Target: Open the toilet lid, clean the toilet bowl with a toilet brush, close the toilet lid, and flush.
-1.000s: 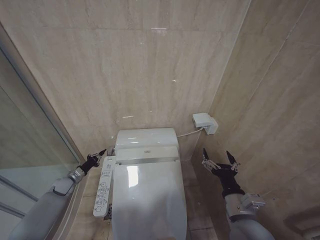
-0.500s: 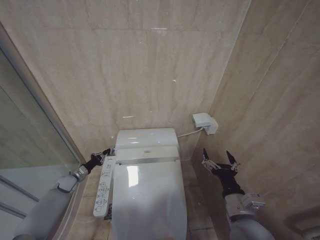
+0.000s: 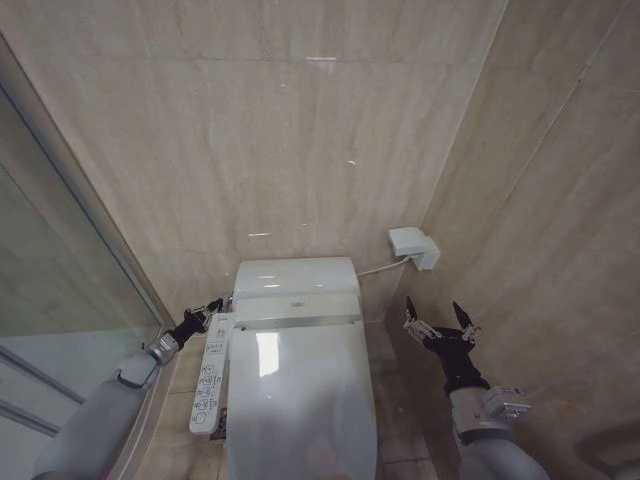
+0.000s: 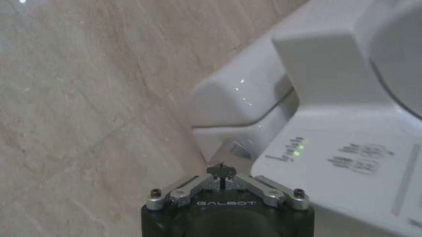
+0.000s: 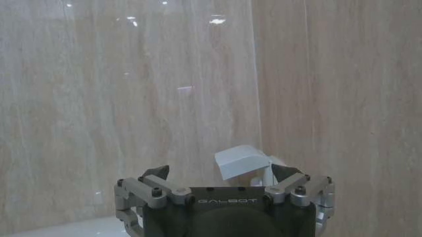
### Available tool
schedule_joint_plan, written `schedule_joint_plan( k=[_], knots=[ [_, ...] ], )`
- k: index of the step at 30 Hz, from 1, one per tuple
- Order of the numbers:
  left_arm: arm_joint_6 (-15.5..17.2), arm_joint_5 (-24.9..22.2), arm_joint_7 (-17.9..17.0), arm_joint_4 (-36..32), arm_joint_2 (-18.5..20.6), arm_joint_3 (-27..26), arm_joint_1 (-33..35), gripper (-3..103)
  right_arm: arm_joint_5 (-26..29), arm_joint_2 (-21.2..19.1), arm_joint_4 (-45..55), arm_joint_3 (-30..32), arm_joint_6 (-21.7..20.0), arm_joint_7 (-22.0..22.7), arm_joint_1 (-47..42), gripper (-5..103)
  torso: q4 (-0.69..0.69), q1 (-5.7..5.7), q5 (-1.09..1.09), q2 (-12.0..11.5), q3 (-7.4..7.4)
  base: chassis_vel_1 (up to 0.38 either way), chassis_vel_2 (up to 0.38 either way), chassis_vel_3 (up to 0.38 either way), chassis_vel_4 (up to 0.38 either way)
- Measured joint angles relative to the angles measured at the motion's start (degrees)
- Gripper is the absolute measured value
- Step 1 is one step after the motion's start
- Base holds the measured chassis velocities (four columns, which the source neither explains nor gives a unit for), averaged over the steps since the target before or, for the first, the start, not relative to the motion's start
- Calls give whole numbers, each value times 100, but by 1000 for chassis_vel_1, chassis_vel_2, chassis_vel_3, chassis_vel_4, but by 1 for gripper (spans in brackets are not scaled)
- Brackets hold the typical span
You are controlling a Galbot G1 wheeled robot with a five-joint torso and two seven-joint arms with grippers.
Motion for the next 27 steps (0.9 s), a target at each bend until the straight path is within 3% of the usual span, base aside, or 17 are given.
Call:
schedule_joint_plan(
  k=[2, 3, 5, 27],
  knots=[
    [-1, 2, 19, -21, 0, -13, 53, 0, 0, 1, 0, 0, 0, 0, 0, 100, 1, 0, -2, 0, 1, 0, 0, 0, 0],
    [-1, 6, 29, -41, -2, -28, 87, 0, 0, -1, 0, 0, 0, 0, 0, 100, 3, 0, -15, -1, 3, 0, 0, 0, 0],
    [8, 9, 31, -103, -5, -55, 144, 0, 0, 0, 0, 0, 0, 0, 0, 100, -6, 0, -8, -1, 2, 0, 0, 0, 0],
    [21, 21, 28, -158, 14, -64, 161, 0, 0, 0, 0, 0, 0, 0, 0, 100, -5, 1, -6, -2, 1, 0, 0, 0, 0]
  ],
)
